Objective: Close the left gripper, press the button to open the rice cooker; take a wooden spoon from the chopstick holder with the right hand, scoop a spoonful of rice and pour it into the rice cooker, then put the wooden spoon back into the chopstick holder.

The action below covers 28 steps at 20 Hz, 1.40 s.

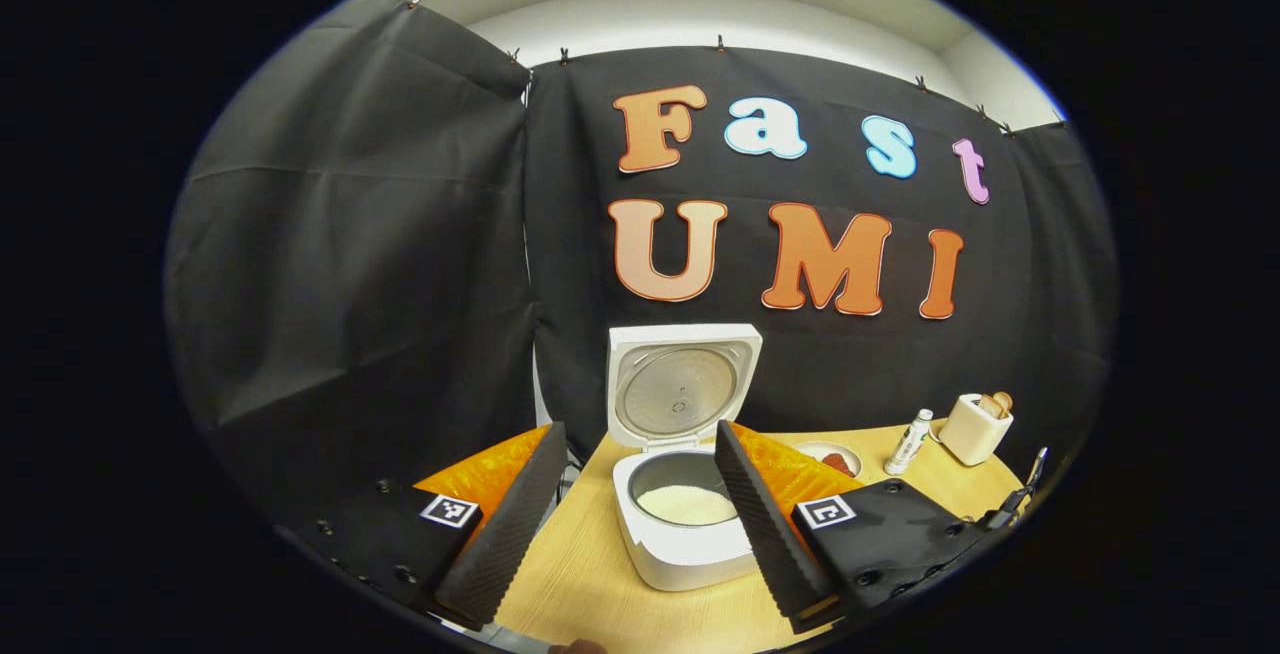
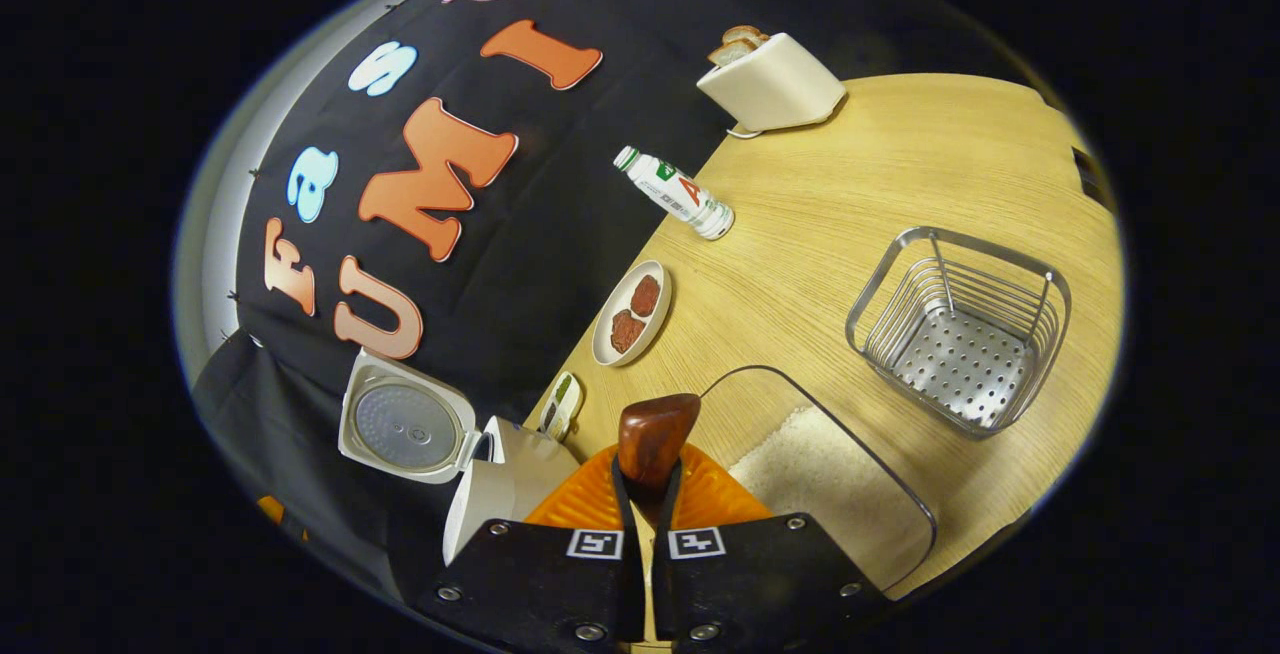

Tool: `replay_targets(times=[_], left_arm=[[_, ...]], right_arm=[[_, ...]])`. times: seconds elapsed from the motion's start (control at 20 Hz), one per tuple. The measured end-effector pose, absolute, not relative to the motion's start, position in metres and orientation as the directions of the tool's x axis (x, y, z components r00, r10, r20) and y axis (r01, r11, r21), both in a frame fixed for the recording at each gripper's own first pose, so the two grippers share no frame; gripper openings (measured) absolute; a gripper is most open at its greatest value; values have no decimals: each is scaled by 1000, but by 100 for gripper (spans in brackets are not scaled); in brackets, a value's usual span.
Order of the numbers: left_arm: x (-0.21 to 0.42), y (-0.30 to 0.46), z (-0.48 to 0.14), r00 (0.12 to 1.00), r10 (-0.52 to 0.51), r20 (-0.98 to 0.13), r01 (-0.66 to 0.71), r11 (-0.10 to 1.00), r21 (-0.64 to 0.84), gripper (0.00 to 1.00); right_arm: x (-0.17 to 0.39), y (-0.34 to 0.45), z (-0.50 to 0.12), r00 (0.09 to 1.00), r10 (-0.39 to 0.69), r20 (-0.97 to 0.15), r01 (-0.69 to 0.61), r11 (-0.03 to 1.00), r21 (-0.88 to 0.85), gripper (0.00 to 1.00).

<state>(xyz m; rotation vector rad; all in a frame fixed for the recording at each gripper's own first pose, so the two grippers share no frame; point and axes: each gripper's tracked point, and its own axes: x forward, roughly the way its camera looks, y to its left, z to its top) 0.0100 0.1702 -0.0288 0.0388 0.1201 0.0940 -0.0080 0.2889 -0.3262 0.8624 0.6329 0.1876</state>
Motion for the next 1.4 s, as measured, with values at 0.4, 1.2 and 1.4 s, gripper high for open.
replay_targets(times=[0.4, 1.2, 1.4], left_arm=[[14, 172, -30, 989, 91, -118, -89, 996, 19, 100], [57, 164, -24, 994, 14, -112, -11, 999, 31, 100], [67, 166, -29, 992, -1, -124, 3, 1000, 14, 100]], right_arm=[[1, 252, -273, 820, 349, -454, 210, 554, 805, 2], [57, 320, -179, 836, 428, -343, 183, 372, 910, 2], [72, 369, -158, 815, 482, -322, 151, 359, 921, 2]])
